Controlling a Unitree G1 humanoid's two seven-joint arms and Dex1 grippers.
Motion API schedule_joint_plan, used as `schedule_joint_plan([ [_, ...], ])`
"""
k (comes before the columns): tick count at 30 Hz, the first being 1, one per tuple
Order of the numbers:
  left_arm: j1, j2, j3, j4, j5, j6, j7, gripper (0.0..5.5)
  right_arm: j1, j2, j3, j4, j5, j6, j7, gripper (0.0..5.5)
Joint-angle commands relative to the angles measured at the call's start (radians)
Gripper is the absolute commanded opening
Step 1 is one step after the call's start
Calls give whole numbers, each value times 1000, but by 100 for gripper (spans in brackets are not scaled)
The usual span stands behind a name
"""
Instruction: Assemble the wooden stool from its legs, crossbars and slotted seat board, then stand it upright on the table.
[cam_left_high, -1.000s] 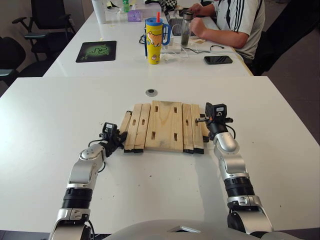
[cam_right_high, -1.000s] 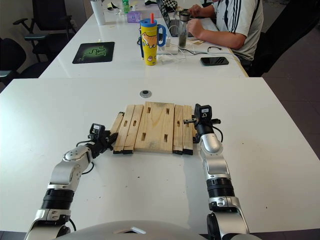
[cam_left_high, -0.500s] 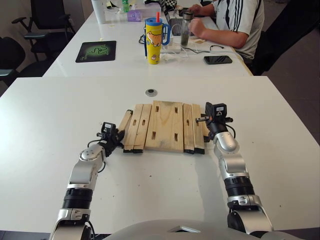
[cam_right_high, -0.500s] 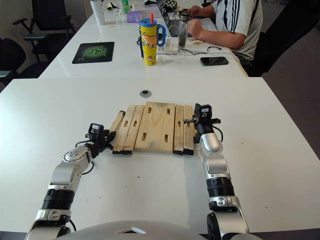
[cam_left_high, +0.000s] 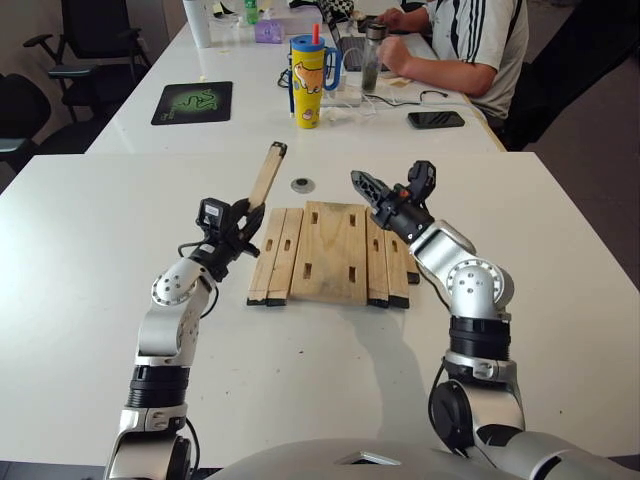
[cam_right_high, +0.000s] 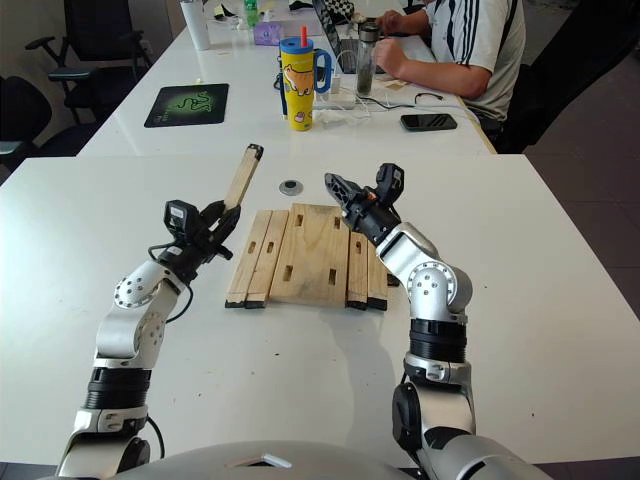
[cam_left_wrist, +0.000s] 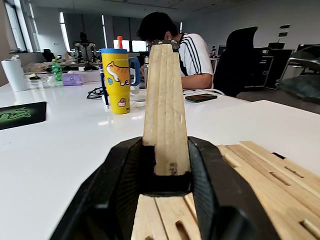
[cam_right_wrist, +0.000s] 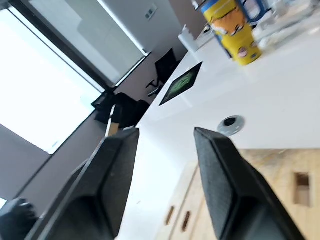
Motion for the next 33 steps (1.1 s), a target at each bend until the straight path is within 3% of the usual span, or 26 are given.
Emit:
schedule_joint_plan([
  [1,-16,-6,-43,-85,-58,17,-69,133,-72,23,-87,30,241,143,-149,274],
  [6,-10,9,-91,-125,-88,53,-125,133,-77,29,-98,35,348,150,-251,274],
  [14,1,40,-141,-131,-34,43,-144,133,-112,6,-80,37,394,103,-272,274],
  [29,6,44,-160,-134,2,17,-121,133,-109,-28,-48,62,391,58,-283,50],
  [33,6,44,-158,-135,1,18,-116,133,-105,-33,-40,54,389,54,-279,44],
])
